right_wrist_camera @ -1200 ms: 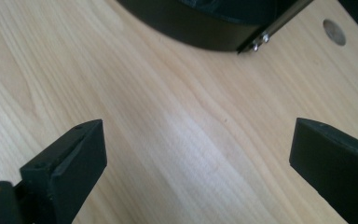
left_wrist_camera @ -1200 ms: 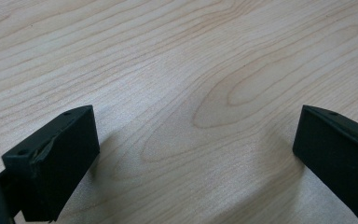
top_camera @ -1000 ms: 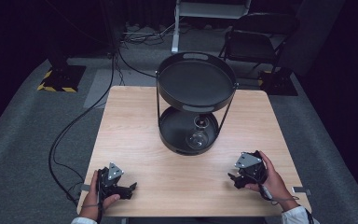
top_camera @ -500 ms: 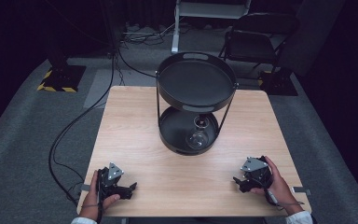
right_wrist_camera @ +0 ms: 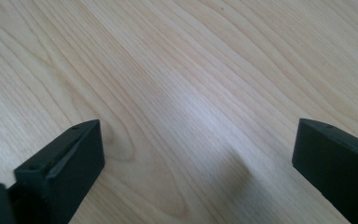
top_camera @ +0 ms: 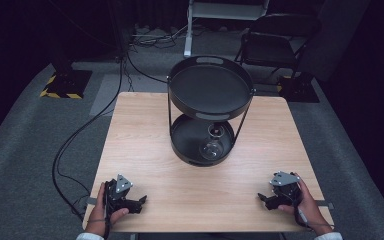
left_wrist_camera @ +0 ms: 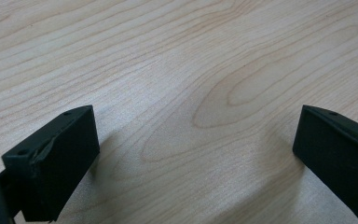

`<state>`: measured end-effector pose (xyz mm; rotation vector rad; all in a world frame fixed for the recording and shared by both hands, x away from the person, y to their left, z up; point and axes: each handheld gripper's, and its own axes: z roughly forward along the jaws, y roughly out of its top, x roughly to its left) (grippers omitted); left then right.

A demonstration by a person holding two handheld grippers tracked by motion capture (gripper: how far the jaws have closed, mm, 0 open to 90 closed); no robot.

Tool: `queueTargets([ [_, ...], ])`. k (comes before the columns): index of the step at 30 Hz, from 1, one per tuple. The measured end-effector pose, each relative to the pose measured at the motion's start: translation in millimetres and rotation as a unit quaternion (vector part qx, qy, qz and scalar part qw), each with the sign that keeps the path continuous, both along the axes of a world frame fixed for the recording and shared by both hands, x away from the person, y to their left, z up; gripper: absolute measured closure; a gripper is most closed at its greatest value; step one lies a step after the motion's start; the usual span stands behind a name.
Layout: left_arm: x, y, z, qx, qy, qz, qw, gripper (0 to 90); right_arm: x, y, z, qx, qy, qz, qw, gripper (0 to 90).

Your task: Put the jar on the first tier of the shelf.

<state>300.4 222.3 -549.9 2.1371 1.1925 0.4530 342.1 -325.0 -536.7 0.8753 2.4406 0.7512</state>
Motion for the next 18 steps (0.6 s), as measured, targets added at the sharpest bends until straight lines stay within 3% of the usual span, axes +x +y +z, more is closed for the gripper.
queueTargets([
  [7, 0.1, 0.1, 0.0, 0.000, 0.000, 0.000, 1.0000, 0.0, -5.0, -24.2, -8.3, 0.061, 0.012, -0.019, 0.9979, 0.0],
  [12, 0.7, 0.3, 0.2, 0.001, 0.000, -0.001, 1.0000, 0.0, -5.1, -41.5, -14.0, 0.107, 0.042, -0.042, 0.9925, 0.0],
  [18, 0.8, 0.3, 0.2, 0.001, 0.001, -0.001, 1.0000, 0.0, -7.6, -46.7, -15.1, 0.113, 0.038, -0.049, 0.9917, 0.0],
])
